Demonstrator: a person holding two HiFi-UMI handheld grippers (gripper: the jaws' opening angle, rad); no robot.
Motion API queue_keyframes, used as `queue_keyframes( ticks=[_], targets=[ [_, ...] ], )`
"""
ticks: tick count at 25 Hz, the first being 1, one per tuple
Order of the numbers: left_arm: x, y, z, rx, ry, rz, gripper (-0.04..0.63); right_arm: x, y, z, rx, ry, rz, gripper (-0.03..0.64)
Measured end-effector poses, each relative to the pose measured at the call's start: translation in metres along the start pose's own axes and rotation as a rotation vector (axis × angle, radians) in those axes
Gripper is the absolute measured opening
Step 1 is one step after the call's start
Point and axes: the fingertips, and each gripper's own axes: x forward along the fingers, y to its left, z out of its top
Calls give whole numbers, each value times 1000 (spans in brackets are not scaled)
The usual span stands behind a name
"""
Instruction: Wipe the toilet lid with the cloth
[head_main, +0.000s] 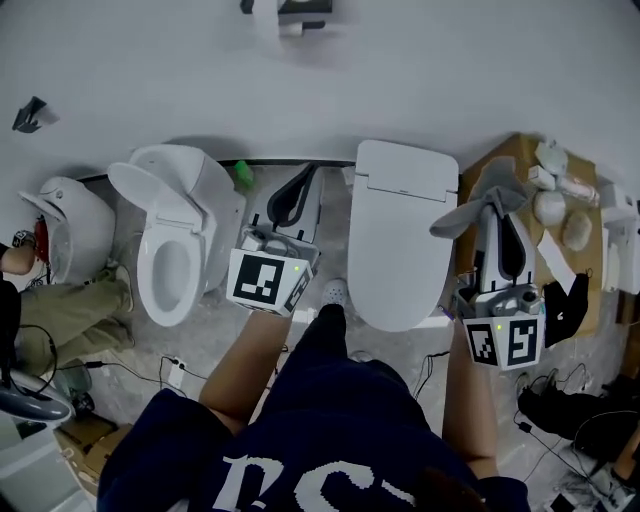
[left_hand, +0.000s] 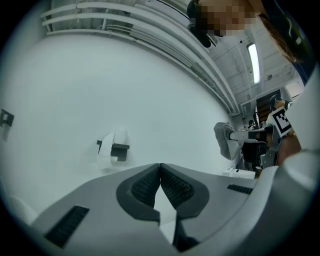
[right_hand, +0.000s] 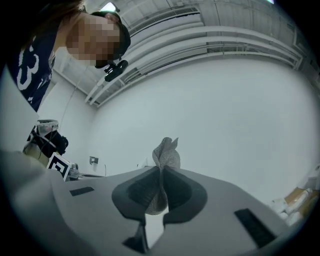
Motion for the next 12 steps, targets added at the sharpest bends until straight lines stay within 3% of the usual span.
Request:
queue_keyframes(
  ticks=[7,12],
  targets=[
    [58,40,-42,-8,60,-38,20,59,-17,-58,26,85,-29,41],
    [79,54,-89,-25,107,-24,20,87,-30,-119,44,167,-1,41]
  ],
)
